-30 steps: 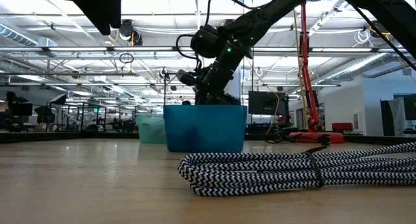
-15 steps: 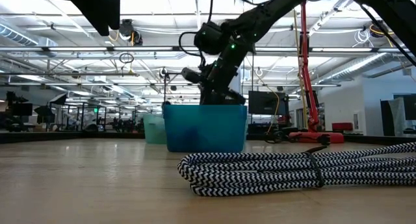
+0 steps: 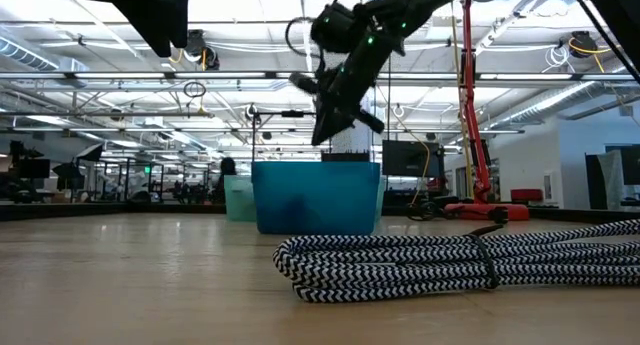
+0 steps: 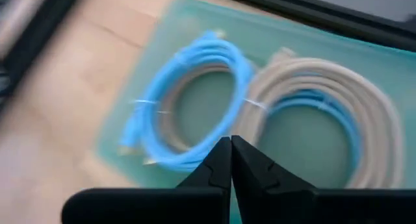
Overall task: Pick & Place USB Port
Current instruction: Put the white hdmi cable into the green bin, then put the black usb cable into the blue bin
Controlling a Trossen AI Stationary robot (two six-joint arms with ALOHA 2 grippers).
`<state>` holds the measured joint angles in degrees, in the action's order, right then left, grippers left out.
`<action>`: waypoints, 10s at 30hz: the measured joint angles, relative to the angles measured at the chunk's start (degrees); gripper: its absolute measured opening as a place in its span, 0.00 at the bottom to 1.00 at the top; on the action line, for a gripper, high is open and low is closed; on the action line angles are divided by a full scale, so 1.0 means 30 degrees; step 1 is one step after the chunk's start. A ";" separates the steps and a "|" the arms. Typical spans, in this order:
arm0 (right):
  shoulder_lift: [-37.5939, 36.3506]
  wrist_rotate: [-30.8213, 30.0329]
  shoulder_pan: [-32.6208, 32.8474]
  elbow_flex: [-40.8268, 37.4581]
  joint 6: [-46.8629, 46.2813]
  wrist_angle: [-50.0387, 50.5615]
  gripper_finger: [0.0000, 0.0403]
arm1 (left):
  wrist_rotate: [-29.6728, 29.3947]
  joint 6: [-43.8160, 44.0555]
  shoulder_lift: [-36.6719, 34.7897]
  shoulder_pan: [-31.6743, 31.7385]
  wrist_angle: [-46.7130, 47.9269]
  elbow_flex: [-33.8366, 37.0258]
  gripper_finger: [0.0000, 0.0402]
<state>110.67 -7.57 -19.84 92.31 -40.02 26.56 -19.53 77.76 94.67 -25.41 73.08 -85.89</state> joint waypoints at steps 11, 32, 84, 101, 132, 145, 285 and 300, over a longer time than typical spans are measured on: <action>-0.6174 0.4520 0.2071 0.0058 0.3618 0.2392 0.00 | -0.0434 -0.1015 0.0000 0.0120 -0.0003 0.0000 0.29; -1.4527 0.3485 1.4896 -0.2110 -0.4315 1.7629 0.18 | 0.0628 -0.4293 0.0000 0.1362 -0.1076 0.0000 0.29; -1.3368 -0.0712 2.5627 -2.0988 -1.9022 0.0200 0.07 | -1.0511 -0.4589 0.0313 -0.4459 -2.3751 -0.0007 0.29; -1.4526 -0.3433 0.6095 -1.0246 -0.1855 0.2857 0.07 | -0.6399 -0.5983 -0.0115 -0.2254 -2.1576 0.0015 0.29; -0.2046 0.1127 -0.3804 -0.2361 0.1642 -0.0051 0.07 | -0.9081 -0.6784 -0.6725 -0.2790 -0.9269 0.0007 0.29; -0.1447 0.1158 -0.3415 -0.2361 0.1687 0.0412 0.07 | -0.9165 -0.6886 -0.6725 -0.2645 -0.8499 0.0007 0.29; -2.6133 0.0003 2.0086 -1.7201 -0.5869 -0.2205 0.25 | 0.0871 -0.2191 1.1878 0.6099 -0.1665 -1.3694 0.01; -2.6133 -0.0105 2.0312 -1.7201 -0.5527 -0.2371 0.25 | 0.3833 -0.0865 1.1919 0.6605 -0.1176 -1.0127 0.00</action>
<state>32.27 -7.88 41.10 40.71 -56.60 19.45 -8.03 75.16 130.43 -5.59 69.55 -116.27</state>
